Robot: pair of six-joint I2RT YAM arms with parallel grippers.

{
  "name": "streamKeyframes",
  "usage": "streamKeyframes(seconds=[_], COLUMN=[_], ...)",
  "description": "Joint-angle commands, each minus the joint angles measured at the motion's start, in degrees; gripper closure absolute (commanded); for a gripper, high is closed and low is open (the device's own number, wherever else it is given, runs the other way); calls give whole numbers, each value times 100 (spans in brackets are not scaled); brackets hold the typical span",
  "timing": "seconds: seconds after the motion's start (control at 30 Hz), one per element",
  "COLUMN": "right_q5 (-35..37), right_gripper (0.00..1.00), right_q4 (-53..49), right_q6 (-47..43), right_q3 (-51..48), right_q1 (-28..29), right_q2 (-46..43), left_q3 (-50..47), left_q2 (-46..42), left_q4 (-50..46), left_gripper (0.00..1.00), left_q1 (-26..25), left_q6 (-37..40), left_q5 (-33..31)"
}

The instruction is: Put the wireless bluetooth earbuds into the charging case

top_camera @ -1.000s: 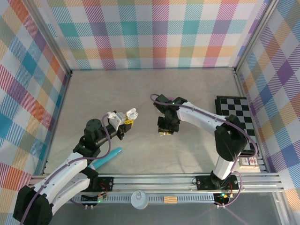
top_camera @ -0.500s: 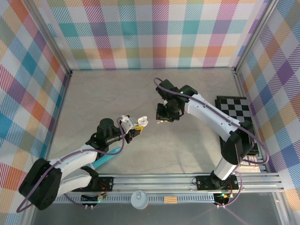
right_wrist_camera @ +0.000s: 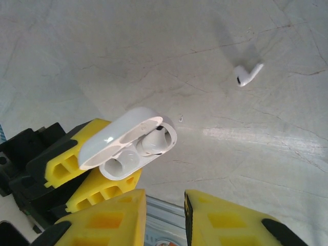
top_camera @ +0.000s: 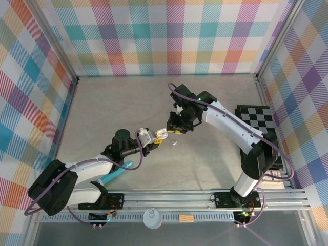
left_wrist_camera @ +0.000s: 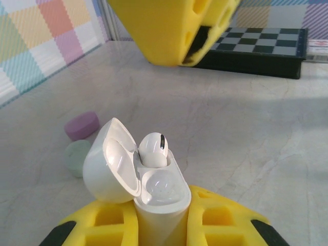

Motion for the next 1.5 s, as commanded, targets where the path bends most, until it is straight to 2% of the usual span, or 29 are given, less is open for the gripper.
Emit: streamKeyframes(seconds=[0.0, 0.13, 0.23, 0.33, 0.47, 0.7, 0.87, 1.03, 1.47], right_q5=[231, 704, 265, -132, 224, -420, -1016, -1066, -1062], right_gripper=[71, 63, 58, 57, 57, 75, 82, 86, 88], right_q4=[188, 640, 1108, 1216, 844, 699, 955, 1085, 1488], right_q6=[34, -43, -160, -785, -1316, -1294, -1164, -1110, -788], right_q3=[-324, -994, -1562, -1564, -864, 561, 800, 395, -1362], right_q1=[-54, -130, -464, -664, -826, -1044, -1049, -1046, -913], right_q2=[-174, -687, -758, -258, 758, 2682, 3295, 3187, 1964], left_q3=[-73, -219, -286, -407, -696, -777, -613, -513, -437], left_q2=[-5, 60, -50, -315, -944, -2186, -2516, -2422, -1955], left_q4=[364, 672, 667, 606, 552, -508, -1080, -1095, -678], left_gripper=[100, 100, 100, 100, 100, 100, 100, 100, 100], left_q1=[-8, 184, 277, 314, 332, 339, 332, 332, 339], left_q6=[156, 12, 14, 53, 20, 18, 120, 152, 147], left_q5=[-499, -820, -935, -1029, -1335, -1424, -1343, -1268, -1147])
